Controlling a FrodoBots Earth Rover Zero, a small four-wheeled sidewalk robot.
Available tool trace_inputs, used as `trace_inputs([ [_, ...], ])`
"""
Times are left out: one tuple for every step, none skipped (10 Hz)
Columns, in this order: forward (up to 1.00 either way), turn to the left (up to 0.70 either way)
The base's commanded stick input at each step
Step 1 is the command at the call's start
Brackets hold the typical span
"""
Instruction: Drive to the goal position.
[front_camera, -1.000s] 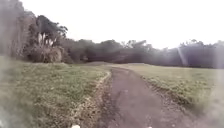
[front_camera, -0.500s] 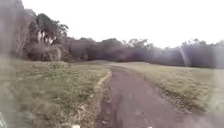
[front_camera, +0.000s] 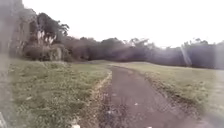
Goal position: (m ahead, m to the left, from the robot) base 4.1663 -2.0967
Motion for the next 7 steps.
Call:
trace_inputs([
  [0.7, -0.29],
  [0.7, -0.3],
  [0.7, -0.24],
  [0.7, -0.14],
  [0.7, -0.02],
  [0.7, 0.0],
  [0.7, 0.0],
])
